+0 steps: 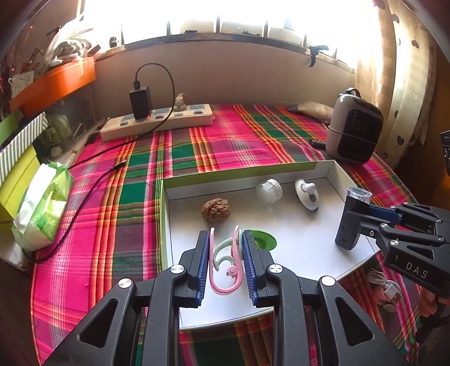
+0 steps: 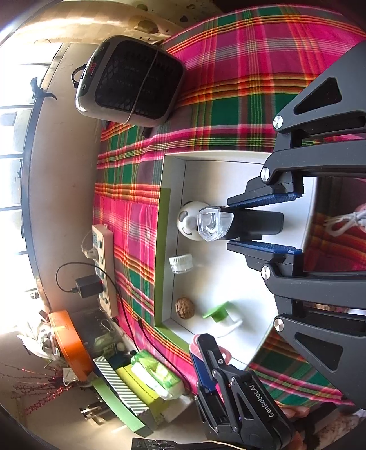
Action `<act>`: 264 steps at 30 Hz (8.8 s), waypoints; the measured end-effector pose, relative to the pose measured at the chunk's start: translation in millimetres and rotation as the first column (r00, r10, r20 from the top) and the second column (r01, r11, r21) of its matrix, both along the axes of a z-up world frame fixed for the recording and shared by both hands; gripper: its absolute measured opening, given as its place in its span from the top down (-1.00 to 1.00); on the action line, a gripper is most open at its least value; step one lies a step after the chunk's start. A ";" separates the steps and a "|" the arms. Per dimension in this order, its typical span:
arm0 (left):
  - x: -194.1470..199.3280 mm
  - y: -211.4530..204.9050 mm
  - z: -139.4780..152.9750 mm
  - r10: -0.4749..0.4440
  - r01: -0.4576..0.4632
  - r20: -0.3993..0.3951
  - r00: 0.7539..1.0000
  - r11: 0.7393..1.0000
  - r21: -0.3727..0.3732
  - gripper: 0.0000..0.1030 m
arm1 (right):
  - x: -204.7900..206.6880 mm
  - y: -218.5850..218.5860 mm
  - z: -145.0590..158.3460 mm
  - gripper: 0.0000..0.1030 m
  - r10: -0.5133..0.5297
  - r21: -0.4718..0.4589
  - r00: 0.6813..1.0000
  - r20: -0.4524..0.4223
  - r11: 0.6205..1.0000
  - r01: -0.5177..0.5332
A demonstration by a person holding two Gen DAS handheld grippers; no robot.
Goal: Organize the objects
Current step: 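Lower the power bank and pink ear hook into the box with both grippers, then open the right gripper to release the power bank while the left releases the ear hook, then withdraw both tools from the box toward the walnut and white egg-shaped item, then lower the left gripper onto the white egg-shaped item and close it, then close the right gripper on the white USB cable while the left holds the egg-shaped item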
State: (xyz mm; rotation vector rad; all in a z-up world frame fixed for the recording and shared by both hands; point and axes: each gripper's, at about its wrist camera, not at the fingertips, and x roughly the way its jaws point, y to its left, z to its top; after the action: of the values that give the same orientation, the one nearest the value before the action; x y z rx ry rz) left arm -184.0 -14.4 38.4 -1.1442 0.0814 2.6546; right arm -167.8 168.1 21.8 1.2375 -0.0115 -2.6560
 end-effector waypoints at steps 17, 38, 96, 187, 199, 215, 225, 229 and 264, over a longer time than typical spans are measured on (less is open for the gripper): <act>-7.2 1.1 -10.6 -0.002 0.002 0.031 1.000 1.000 -0.003 0.58 | -15.2 14.4 0.5 0.52 -0.038 0.015 0.999 0.035 0.999 0.038; -13.0 5.7 -19.1 -0.012 0.013 0.061 0.998 1.000 -0.011 0.58 | -59.8 12.0 -13.1 0.52 -0.083 0.044 0.990 0.110 0.996 0.079; 5.0 7.6 -5.9 0.004 -0.003 0.019 1.000 0.999 -0.042 0.47 | -35.0 6.8 -7.0 0.50 -0.099 0.016 0.994 0.050 0.995 0.099; 135.5 36.2 -6.4 -0.057 0.055 -0.052 0.997 0.998 -0.035 0.28 | 136.1 13.6 -15.2 0.26 -0.122 0.004 0.989 -0.087 0.992 0.123; 136.1 41.5 -14.6 -0.101 0.101 -0.002 0.995 0.995 0.024 0.20 | 140.8 20.8 -18.2 0.17 -0.127 -0.003 0.989 -0.079 0.992 0.128; 122.3 60.7 -26.6 -0.146 0.146 0.054 0.988 0.989 0.005 0.17 | 137.9 28.4 -23.3 0.15 -0.135 0.009 0.990 -0.050 0.991 0.135; 114.6 55.6 -31.0 -0.118 0.118 0.065 0.991 0.993 0.003 0.17 | 129.8 26.3 -23.5 0.12 -0.113 0.000 0.993 -0.035 0.994 0.113; 112.8 53.6 -30.6 -0.109 0.109 0.066 0.992 0.994 0.012 0.22 | 124.0 25.0 -22.0 0.12 -0.107 -0.004 0.994 -0.032 0.994 0.107; 103.8 40.6 -30.2 -0.096 0.094 0.066 0.993 0.995 0.031 0.52 | 109.7 42.0 -9.1 0.64 -0.131 -0.052 0.991 -0.042 0.990 0.128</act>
State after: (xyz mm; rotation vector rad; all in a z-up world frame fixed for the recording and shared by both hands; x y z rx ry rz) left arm -80.2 26.2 8.2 -1.1897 0.0839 2.5240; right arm -58.1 210.1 12.7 1.1991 -0.1539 -2.7756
